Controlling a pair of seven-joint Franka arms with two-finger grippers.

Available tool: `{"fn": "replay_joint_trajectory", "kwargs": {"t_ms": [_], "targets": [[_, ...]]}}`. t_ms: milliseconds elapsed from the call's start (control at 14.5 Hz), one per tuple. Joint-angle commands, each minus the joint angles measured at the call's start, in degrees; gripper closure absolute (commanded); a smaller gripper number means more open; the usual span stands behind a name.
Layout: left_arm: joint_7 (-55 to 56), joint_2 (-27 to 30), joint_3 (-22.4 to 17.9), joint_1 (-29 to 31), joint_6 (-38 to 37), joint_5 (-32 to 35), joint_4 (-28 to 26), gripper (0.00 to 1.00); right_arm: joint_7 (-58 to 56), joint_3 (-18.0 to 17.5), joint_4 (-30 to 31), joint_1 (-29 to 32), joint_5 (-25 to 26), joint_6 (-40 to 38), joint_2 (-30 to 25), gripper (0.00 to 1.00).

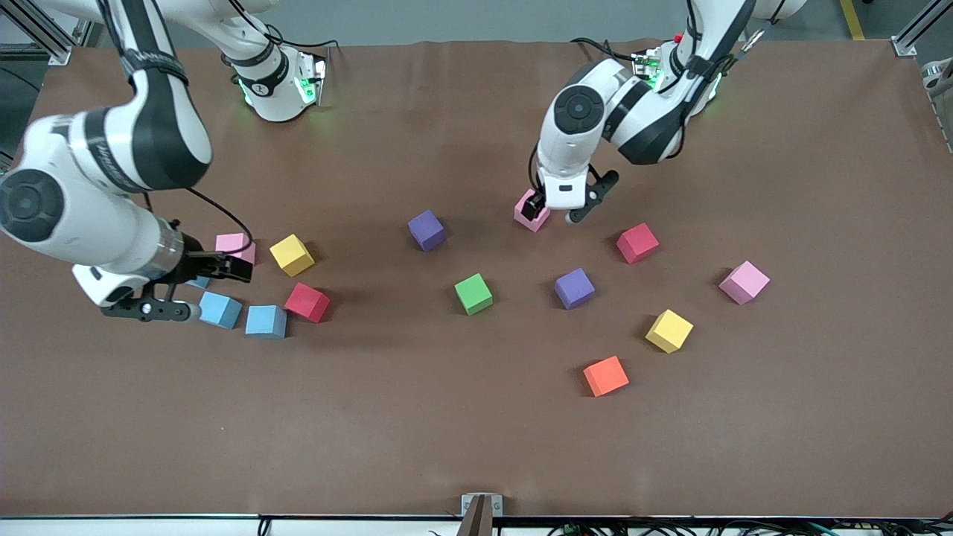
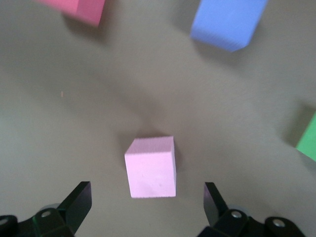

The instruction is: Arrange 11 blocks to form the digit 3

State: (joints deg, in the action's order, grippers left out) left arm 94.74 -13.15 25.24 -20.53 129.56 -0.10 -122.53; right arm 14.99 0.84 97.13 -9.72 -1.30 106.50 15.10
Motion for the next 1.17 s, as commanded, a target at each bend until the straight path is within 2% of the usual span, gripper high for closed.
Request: {"fn": "replay_joint_trajectory", "kwargs": {"t_ms": [0,207,345,553,898,1036,1105], "targets": [[4.2,-1.1,-0.2,-1.5,7.1,0.8,-3.7,0.0,5.9,0.1,6.1,-0.7,-0.3,7.5,0.3,0.0],[5.3,-2.4,-0.3,-1.7,13.6,1.1,-7.1,0.01,9.2,0.1,6.1,-0.7,-1.4,11.8,5.4,0.0],[5.4,-4.1,-0.4,-1.6,14.2,1.4,-7.1,0.02,12.8,0.2,6.1,-0.7,-1.4,15.7,8.3,0.0],[5.5,-5.8,-0.5,-1.2,14.3,3.0,-6.8,0.06,19.7,0.1,5.7,-1.6,-1.5,17.2,11.3,0.0],[6.2,-8.8,-0.5,-1.3,17.5,3.1,-6.8,0.11,21.4,0.1,6.0,-2.6,-3.0,18.3,13.9,0.0],[6.1,-10.0,-0.7,-1.8,19.8,3.1,-6.8,0.28,21.4,0.1,6.3,-2.7,-3.4,18.8,14.1,0.0],[5.9,-10.1,-0.7,-2.0,19.9,3.3,-6.4,0.42,21.4,0.1,6.4,-2.8,-3.4,19.0,14.2,0.0]]}}
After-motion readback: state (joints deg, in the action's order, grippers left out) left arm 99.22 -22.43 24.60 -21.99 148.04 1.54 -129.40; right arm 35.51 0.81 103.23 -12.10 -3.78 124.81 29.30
